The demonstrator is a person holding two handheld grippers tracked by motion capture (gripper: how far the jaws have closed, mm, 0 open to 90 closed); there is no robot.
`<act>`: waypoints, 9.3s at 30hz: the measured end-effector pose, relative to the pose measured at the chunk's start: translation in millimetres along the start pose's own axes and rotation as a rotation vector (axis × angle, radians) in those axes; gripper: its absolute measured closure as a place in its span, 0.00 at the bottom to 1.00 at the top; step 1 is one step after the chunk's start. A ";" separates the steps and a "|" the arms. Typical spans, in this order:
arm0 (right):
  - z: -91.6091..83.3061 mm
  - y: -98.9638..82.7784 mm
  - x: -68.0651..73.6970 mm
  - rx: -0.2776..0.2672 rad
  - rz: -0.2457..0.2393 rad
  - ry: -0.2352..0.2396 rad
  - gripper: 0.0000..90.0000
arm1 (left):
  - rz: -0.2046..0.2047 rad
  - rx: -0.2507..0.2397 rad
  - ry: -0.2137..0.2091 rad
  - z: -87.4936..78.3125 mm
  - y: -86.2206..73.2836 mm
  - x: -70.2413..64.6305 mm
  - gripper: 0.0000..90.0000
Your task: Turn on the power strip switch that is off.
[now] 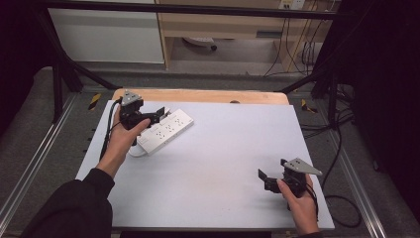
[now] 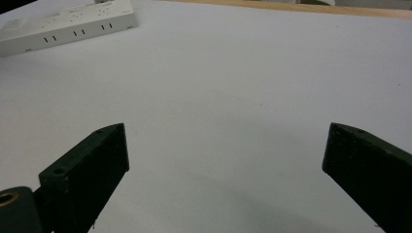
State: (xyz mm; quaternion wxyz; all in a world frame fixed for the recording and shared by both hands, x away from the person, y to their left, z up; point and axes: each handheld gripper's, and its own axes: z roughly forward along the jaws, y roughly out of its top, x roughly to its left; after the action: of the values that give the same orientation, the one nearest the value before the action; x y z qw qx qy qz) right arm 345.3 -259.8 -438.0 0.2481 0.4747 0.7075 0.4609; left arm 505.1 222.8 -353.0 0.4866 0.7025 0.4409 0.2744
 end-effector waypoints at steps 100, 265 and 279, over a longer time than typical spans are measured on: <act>-0.9 1.3 -4.7 -0.017 0.023 -0.024 0.04 | 0.003 0.307 0.014 63.7 -43.0 14.3 1.00; -1.9 1.6 -5.6 -0.021 0.019 -0.024 0.04 | 0.015 0.198 -0.028 65.7 -57.3 15.4 1.00; -1.9 1.7 -5.4 -0.020 0.019 -0.025 0.04 | 0.000 0.128 -0.010 60.6 -49.4 14.0 0.66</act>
State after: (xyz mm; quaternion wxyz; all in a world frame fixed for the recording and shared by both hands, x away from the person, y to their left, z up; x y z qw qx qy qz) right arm 346.9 -265.3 -436.1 0.2572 0.4846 0.6951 0.4646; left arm 543.5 215.2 -422.1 0.4430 0.7335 0.4551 0.2421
